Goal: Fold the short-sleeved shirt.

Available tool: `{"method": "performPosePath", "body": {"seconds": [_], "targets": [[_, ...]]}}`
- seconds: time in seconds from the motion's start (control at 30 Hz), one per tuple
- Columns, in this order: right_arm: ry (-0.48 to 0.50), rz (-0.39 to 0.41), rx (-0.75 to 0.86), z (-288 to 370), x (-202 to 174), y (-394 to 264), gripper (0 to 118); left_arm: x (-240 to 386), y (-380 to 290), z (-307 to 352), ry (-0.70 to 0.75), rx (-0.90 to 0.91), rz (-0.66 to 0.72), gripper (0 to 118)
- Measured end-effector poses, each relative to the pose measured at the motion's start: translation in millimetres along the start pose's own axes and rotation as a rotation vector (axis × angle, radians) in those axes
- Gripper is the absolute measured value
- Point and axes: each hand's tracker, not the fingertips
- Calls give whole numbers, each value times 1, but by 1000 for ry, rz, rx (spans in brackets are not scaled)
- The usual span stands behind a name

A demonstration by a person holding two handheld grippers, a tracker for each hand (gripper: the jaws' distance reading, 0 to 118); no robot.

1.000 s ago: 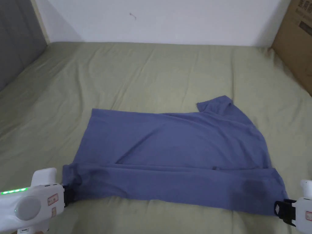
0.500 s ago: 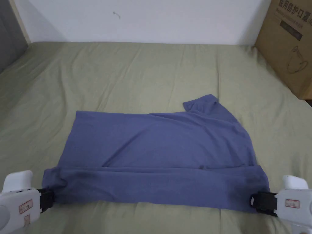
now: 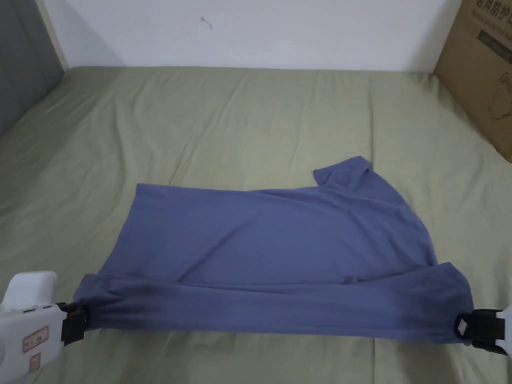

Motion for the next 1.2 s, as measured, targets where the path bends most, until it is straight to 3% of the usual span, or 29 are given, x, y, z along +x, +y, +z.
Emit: {"method": "performPosePath", "body": {"seconds": [0.13,0.27,0.43,0.47,0.5,0.53,0.57,0.63,0.7,0.77,0.8,0.83,0.87,0.93,1.0,1.07,1.2], "targets": [[-24,31,-54,1,7,-25,6,-1,-21,2,17,-40,-60,6],[-32,10,-111,-19,14,-48,6,5,-44,-10,52,-117,-105,6],[-46,33,-86,-18,8,-45,7,-2,-39,-18,72,-99,-118,6],[-43,71,-89,-14,6,-42,15,-5,-35,-17,67,-94,-111,11],[-80,105,-68,-8,1,-40,33,-5,-31,-14,68,-81,-98,23],[-117,138,-48,-3,-1,-37,60,-5,-27,-9,112,-55,-90,46],[-129,154,-39,4,-3,-32,67,-2,-21,2,123,-28,-84,59],[-110,152,3,16,-7,-20,67,-4,-8,17,95,41,-51,76],[-85,139,48,24,-12,-2,67,0,6,32,48,112,1,76],[-37,148,95,25,-20,15,67,6,20,37,0,151,53,72],[-26,157,103,23,-24,22,59,8,24,34,-8,159,67,59],[-30,166,107,19,-29,27,31,11,28,32,-12,169,71,24],[-34,176,116,14,-35,30,4,14,30,27,-5,155,62,0],[-55,170,103,-4,-41,34,0,23,34,8,34,145,42,0],[1,153,31,-23,-39,35,0,24,43,-8,59,121,27,0],[-8,153,-5,-40,-40,39,0,26,50,-21,8,68,79,0],[24,123,20,-51,-42,74,0,25,71,-30,12,92,93,0]]}}
